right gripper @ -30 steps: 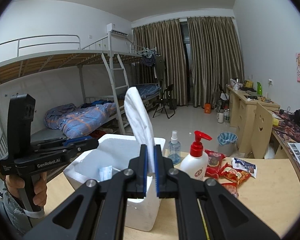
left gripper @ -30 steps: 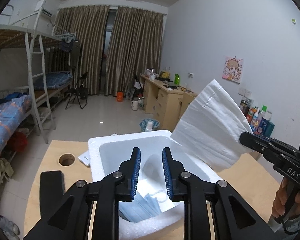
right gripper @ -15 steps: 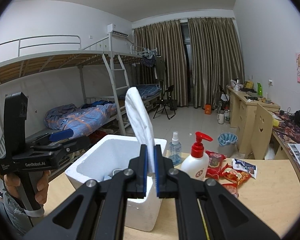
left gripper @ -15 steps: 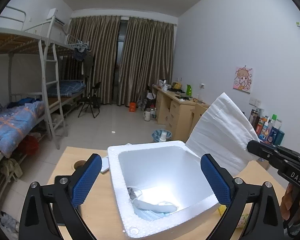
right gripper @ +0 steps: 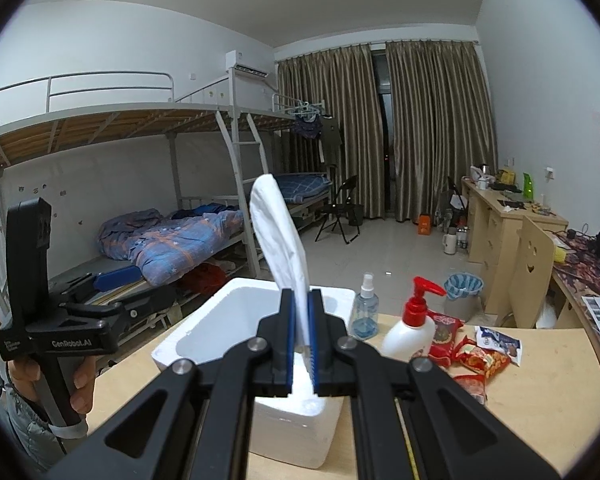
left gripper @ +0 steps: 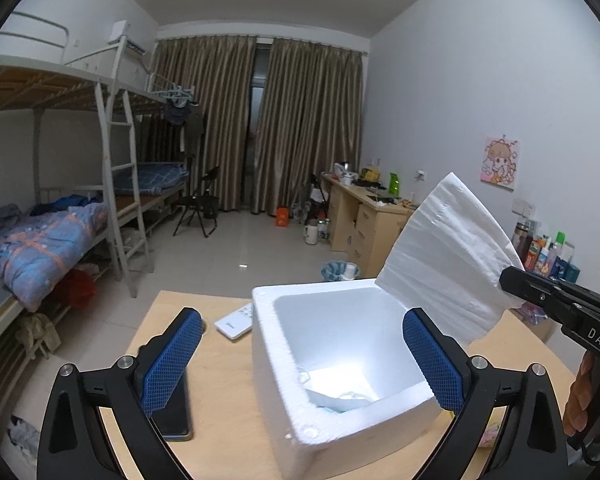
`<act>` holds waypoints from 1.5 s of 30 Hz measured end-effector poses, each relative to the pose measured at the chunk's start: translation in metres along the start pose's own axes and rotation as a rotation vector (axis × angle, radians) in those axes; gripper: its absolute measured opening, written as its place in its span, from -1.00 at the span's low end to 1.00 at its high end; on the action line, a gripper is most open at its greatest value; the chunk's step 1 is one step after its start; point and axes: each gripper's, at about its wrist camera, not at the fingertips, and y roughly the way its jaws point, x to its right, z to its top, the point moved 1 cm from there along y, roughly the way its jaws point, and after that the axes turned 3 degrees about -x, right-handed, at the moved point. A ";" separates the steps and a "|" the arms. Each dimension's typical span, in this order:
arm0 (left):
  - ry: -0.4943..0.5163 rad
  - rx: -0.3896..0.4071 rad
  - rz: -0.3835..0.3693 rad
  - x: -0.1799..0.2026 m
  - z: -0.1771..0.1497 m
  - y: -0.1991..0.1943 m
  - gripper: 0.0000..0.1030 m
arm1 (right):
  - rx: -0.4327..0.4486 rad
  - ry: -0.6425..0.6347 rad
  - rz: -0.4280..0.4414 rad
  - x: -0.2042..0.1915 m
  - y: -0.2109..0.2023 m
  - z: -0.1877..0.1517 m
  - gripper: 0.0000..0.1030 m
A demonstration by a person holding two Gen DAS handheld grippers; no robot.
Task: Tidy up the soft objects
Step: 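Lower the white towel into the foam box and open the right gripper, then withdraw both open grippers from the foam box back over the table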
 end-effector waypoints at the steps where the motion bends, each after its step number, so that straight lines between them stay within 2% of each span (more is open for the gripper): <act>1: -0.004 0.003 0.009 -0.002 0.000 -0.002 0.95 | -0.002 -0.002 0.004 -0.001 0.001 0.000 -0.84; 8: 0.013 0.009 0.054 -0.009 -0.006 -0.018 0.96 | -0.015 -0.012 0.031 -0.012 0.011 0.002 -0.83; 22: -0.003 0.002 0.080 -0.031 -0.011 -0.029 0.96 | -0.090 -0.025 0.033 -0.022 0.048 -0.004 -0.83; 31: -0.010 0.002 0.079 -0.032 -0.010 -0.032 0.96 | -0.108 -0.045 0.038 -0.027 0.053 -0.008 -0.83; 32: -0.013 0.005 0.078 -0.030 -0.011 -0.034 0.96 | -0.104 -0.045 0.038 -0.027 0.052 -0.008 -0.72; 33: -0.013 0.005 0.078 -0.030 -0.011 -0.034 0.96 | -0.102 -0.044 0.035 -0.026 0.052 -0.007 -0.43; 34: -0.012 0.005 0.077 -0.030 -0.011 -0.035 0.96 | -0.098 -0.044 0.035 -0.026 0.050 -0.007 -0.24; 35: -0.012 0.005 0.080 -0.030 -0.011 -0.035 0.96 | -0.090 -0.039 0.038 -0.025 0.049 -0.006 0.14; 36: -0.012 0.006 0.083 -0.031 -0.011 -0.035 0.96 | -0.080 -0.030 0.040 -0.025 0.047 -0.006 0.35; 41: -0.010 0.004 0.080 -0.030 -0.010 -0.034 0.96 | -0.057 -0.025 0.042 -0.024 0.038 -0.004 0.40; 45: -0.004 0.011 0.079 -0.029 -0.009 -0.037 0.96 | -0.051 -0.019 0.033 -0.023 0.035 -0.005 0.78</act>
